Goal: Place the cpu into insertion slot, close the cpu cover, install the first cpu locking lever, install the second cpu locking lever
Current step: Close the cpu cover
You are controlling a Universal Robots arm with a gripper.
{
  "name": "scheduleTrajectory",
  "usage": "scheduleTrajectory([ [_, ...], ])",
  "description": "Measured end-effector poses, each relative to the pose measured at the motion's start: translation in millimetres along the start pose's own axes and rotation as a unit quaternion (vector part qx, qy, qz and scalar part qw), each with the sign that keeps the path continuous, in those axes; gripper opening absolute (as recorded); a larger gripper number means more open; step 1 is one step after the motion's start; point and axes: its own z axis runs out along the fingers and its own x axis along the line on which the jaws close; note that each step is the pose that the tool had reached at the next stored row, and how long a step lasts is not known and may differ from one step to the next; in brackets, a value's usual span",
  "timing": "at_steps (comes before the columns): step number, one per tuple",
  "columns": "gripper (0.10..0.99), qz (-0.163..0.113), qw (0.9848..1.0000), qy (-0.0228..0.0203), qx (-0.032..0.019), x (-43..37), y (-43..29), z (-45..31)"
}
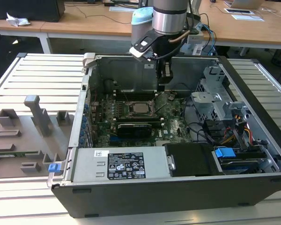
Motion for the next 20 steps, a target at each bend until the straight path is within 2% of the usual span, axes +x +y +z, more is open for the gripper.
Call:
scheduleTrajectory([
  [7, 0.106, 0.000, 1.0000, -0.0006, 0.0005, -0.1, 14.5, 0.7],
  [10, 0.106, 0.000, 1.0000, -0.0027, 0.0007, 1.0, 22.5, 1.1],
  [14, 0.106, 0.000, 1.0000, -0.0033, 0.0008, 1.7, 27.3, 1.4],
  [17, 0.106, 0.000, 1.0000, -0.0034, 0.0012, 3.4, 33.6, 1.8],
  [18, 0.106, 0.000, 1.0000, -0.0042, 0.0015, 6.4, 42.2, 2.1],
  [20, 0.106, 0.000, 1.0000, -0.0046, 0.0017, 8.0, 49.7, 2.4],
])
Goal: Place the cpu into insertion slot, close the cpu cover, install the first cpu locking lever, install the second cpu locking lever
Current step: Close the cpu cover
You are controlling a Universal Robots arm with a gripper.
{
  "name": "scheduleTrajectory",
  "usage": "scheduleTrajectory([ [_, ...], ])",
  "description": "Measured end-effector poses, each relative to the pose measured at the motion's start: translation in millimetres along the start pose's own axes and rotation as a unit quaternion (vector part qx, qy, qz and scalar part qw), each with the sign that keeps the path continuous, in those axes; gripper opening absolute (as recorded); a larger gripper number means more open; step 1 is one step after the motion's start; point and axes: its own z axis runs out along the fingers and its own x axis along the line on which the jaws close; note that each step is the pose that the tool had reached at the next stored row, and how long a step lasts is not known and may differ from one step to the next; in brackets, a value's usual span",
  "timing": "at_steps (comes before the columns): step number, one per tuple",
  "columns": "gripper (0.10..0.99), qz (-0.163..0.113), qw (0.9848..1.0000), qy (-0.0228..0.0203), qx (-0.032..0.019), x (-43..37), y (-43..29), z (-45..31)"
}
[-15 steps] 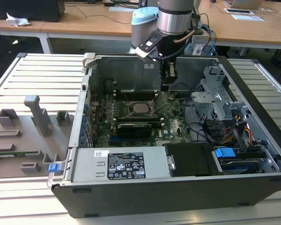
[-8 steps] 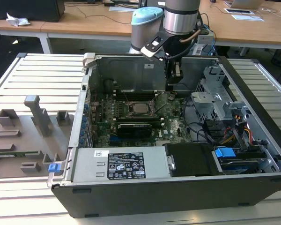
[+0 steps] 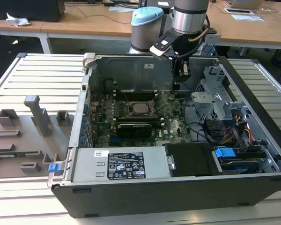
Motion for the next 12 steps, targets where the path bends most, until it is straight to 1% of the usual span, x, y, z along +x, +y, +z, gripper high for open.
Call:
scheduleTrajectory([
  [5, 0.106, 0.000, 1.0000, -0.0003, 0.0001, 0.1, 10.1, 0.5],
  [7, 0.106, 0.000, 1.0000, -0.0006, 0.0005, 0.1, 12.1, 1.1],
  [12, 0.106, 0.000, 1.0000, -0.0012, 0.0016, 0.3, 14.8, 6.2],
])
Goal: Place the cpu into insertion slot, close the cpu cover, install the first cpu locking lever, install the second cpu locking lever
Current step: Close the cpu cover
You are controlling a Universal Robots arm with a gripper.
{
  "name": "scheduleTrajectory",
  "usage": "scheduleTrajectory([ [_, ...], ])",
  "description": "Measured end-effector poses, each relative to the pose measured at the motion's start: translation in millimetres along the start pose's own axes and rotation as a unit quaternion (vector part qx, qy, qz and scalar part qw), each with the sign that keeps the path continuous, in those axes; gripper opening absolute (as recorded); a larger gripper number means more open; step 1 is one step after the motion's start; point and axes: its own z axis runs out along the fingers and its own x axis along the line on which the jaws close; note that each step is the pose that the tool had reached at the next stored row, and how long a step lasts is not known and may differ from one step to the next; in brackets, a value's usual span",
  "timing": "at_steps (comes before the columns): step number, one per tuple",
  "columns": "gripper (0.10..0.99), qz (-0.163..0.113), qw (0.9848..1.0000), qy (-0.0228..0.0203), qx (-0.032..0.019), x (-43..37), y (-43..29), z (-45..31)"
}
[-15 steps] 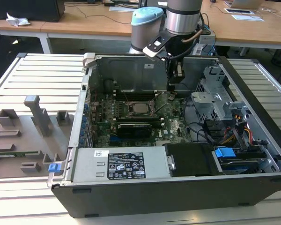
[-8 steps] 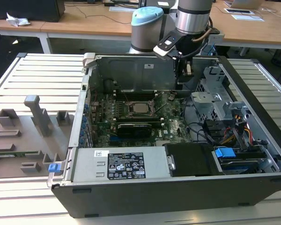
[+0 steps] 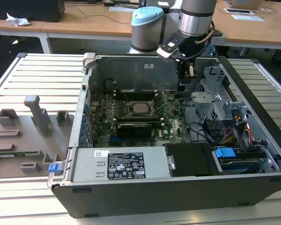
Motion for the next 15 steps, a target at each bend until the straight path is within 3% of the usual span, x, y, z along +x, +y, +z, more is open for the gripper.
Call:
scheduleTrajectory([
  [15, 0.106, 0.000, 1.0000, 0.0000, 0.0009, 1.1, 0.1, 18.7],
])
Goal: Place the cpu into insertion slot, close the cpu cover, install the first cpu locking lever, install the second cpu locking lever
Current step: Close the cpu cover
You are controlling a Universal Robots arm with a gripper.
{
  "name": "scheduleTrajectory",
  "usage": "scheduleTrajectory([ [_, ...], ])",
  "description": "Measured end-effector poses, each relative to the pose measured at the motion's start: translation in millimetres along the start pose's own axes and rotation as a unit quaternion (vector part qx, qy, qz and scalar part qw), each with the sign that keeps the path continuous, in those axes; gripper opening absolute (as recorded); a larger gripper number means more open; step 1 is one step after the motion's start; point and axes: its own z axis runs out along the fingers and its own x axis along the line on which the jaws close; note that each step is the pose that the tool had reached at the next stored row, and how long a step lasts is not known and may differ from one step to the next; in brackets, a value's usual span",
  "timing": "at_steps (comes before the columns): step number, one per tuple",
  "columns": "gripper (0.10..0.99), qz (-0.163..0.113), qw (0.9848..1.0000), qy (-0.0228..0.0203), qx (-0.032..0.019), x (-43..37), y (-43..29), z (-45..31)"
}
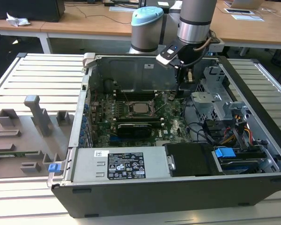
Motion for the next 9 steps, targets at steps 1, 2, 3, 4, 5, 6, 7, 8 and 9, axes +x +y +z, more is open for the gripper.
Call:
scheduleTrajectory([
  [1, 0.106, 0.000, 1.0000, 0.0000, 0.0000, 0.1, 0.0, 0.8],
  [2, 0.106, 0.000, 1.0000, 0.0000, 0.0000, 0.1, 0.0, 1.6],
  [3, 0.106, 0.000, 1.0000, 0.0000, 0.0000, 0.2, -0.1, 2.4],
  [4, 0.106, 0.000, 1.0000, 0.0000, 0.0000, 0.2, -0.1, 3.3],
  [5, 0.106, 0.000, 1.0000, 0.0000, 0.0000, 0.2, -0.1, 3.9],
  [6, 0.106, 0.000, 1.0000, 0.0000, 0.0000, 0.3, -0.2, 5.4],
  [7, 0.106, 0.000, 1.0000, 0.0000, 0.0000, 0.4, -0.2, 6.2],
  [8, 0.106, 0.000, 1.0000, 0.0000, 0.0000, 0.4, -0.2, 6.8],
  [9, 0.106, 0.000, 1.0000, 0.0000, 0.0000, 0.4, -0.3, 7.5],
])
